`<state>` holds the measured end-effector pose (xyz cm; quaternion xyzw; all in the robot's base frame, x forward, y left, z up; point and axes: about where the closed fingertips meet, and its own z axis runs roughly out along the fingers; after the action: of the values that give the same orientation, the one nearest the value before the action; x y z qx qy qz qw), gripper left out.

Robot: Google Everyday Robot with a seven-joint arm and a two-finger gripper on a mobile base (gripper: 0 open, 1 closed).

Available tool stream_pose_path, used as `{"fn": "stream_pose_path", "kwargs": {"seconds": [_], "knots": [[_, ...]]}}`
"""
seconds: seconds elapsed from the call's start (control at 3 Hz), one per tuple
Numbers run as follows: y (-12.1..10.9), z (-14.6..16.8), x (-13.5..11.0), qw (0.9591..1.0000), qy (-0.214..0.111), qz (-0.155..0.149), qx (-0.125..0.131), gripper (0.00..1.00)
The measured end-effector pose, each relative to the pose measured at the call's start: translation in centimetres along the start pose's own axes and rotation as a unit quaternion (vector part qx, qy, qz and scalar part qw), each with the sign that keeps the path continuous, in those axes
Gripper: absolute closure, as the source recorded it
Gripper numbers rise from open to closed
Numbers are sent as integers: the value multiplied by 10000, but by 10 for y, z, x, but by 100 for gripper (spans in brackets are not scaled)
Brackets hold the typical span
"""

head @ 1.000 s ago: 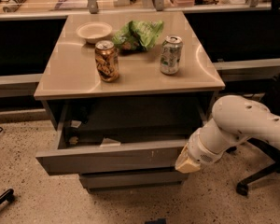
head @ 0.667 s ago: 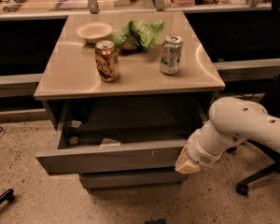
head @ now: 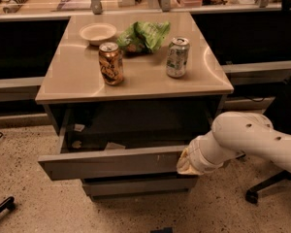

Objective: Close top drawer

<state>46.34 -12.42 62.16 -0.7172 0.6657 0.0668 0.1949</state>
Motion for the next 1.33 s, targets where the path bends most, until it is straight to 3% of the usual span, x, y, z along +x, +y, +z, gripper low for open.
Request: {"fn": "stream_pose_path", "kwargs": {"seconds": [0.33,0.67,1.33], "knots": [[-15,2,-3,9975,-199,-483,473,100],[-30,3,-1,9930,-379,-668,894,100],[-72,12,6,9826,-682,-684,1588,100]]}}
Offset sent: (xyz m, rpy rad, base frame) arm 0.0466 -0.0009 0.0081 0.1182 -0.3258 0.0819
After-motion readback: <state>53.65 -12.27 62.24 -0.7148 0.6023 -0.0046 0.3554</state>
